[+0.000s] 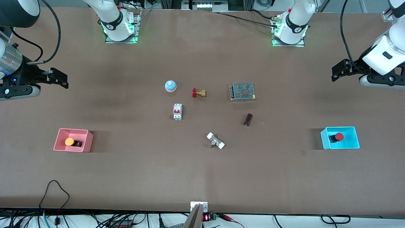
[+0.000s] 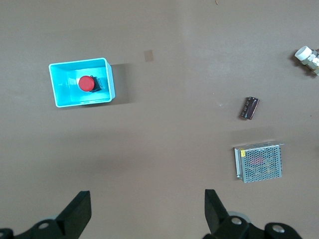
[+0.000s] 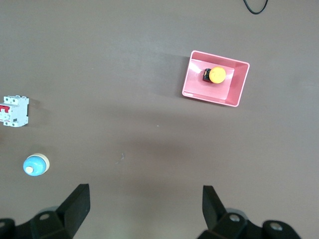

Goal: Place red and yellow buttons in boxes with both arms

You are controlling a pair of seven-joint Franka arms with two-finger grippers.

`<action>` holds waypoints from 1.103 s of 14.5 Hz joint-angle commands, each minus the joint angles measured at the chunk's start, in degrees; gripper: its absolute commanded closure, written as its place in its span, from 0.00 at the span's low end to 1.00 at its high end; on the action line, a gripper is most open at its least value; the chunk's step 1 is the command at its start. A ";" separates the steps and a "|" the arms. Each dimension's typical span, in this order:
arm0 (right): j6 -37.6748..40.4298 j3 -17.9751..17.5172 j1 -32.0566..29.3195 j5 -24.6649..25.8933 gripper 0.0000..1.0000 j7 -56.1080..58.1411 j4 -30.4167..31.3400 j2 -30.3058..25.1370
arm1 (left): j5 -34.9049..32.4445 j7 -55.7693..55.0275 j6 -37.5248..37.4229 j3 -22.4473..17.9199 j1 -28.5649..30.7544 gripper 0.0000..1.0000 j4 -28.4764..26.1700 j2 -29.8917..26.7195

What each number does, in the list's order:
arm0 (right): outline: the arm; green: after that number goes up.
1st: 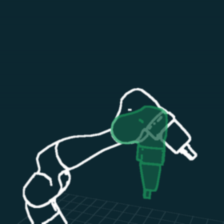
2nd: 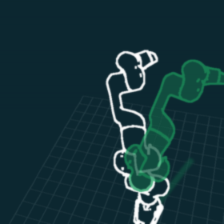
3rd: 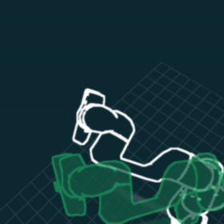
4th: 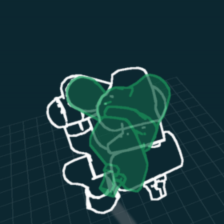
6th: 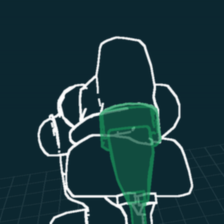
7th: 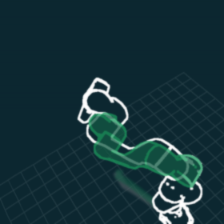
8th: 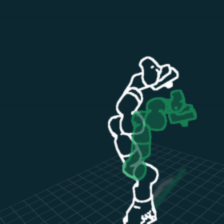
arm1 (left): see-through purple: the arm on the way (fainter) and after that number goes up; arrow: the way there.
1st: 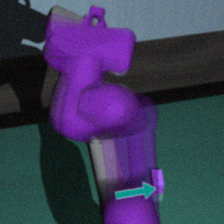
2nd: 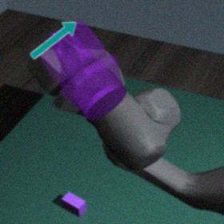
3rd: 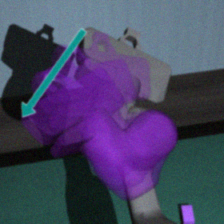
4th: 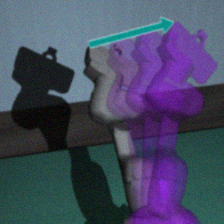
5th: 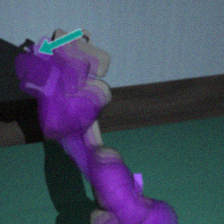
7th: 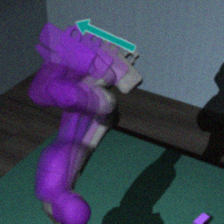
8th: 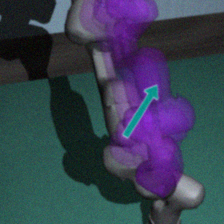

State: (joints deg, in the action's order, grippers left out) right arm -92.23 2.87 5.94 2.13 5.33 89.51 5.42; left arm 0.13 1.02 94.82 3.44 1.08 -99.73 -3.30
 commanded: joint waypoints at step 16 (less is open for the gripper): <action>2.50 0.47 -1.28 0.24 0.00 -3.48 -1.27 0.91 | -1.01 0.65 -0.86 0.25 -0.11 0.00 0.50 -0.03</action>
State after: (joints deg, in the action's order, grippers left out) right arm -91.01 3.57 5.05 2.21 2.54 89.17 6.15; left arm 0.13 1.02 94.68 3.53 1.07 -99.73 -3.30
